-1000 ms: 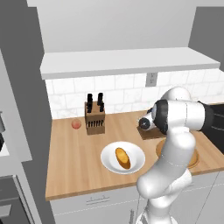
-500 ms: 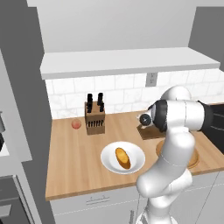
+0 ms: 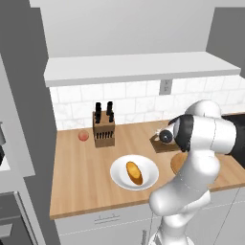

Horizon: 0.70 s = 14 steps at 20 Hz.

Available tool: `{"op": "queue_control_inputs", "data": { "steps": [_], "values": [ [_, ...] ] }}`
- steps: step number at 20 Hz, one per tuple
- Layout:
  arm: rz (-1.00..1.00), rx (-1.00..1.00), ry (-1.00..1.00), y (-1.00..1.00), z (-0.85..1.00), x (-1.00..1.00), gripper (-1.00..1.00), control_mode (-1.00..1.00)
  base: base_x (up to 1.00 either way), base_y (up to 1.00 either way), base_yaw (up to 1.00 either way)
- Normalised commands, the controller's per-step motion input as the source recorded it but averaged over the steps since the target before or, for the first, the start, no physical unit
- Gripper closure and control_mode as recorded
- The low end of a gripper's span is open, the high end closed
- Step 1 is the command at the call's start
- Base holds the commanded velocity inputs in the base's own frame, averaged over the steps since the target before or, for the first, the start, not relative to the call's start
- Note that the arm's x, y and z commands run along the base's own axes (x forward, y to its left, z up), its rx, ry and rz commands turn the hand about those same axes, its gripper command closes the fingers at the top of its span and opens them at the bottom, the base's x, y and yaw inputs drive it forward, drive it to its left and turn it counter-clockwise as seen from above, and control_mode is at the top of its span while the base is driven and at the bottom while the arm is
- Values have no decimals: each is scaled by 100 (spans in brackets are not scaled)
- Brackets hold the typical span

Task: From the different types of pastries on the counter, select a croissant and place it on the cutting board. Then retrieve a jar of jam from the cabinet and place it alongside the croissant on the cutting board.

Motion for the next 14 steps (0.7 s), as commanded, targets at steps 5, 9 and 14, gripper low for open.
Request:
{"op": "queue_control_inputs", "data": {
  "steps": [5,9,14],
  "values": [
    [0,0,-8,4,8,-22,-100,-100,0,0,0],
    [4,0,-12,16,25,-84,-100,-100,0,0,0],
    [15,0,11,20,72,-79,-100,-100,0,0,0]
  ]
}}
